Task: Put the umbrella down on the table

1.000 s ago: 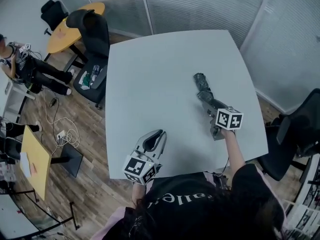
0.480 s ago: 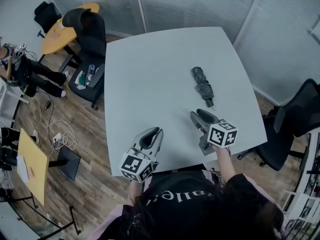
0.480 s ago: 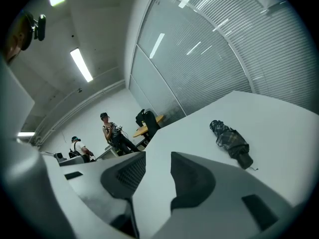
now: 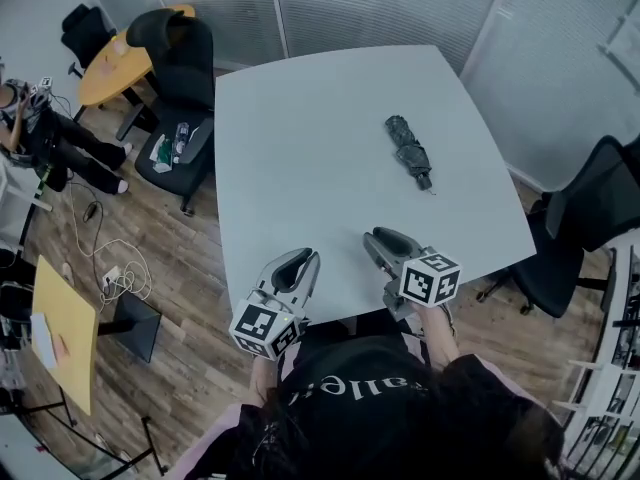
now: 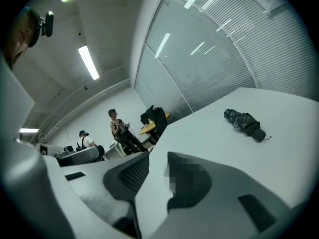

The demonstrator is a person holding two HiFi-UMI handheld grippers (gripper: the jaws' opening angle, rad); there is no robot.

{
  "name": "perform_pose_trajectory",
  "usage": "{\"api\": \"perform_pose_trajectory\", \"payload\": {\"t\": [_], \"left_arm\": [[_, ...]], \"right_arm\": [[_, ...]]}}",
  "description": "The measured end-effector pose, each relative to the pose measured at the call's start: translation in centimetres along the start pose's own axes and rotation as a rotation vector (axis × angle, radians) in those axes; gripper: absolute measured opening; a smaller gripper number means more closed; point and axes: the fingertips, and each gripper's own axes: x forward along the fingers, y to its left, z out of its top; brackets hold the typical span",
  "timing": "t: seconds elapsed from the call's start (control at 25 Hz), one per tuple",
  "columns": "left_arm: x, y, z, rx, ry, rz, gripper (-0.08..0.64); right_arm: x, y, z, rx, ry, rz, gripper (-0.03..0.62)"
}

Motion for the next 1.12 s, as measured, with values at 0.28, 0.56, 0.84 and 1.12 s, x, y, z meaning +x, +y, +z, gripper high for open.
{"api": "perform_pose_trajectory", "payload": {"t": [0.28, 0.56, 0.84, 1.12], "left_arm": [[-3.9, 0.3, -1.4, -0.015, 0.011, -0.036, 0.060], [-5.5, 0.0, -2.3, -0.038, 0.017, -0.056, 0.060], [-5.7, -0.2, -2.9, -0.056, 0.013, -0.043, 0.060], [-5.2, -0.4, -2.6, -0.059, 0.009, -0.019, 0.060]], "right_arm": [[-0.6, 5.6, -3.1, -0.030, -0.009, 0.022, 0.109], [-1.0, 8.3, -5.2, -0.068, 0.024, 0.029, 0.090], [-0.9, 9.0, -6.1, -0.107, 0.059, 0.036, 0.046], [-0.8, 9.5, -6.4, -0.169, 0.108, 0.083, 0.041]]}}
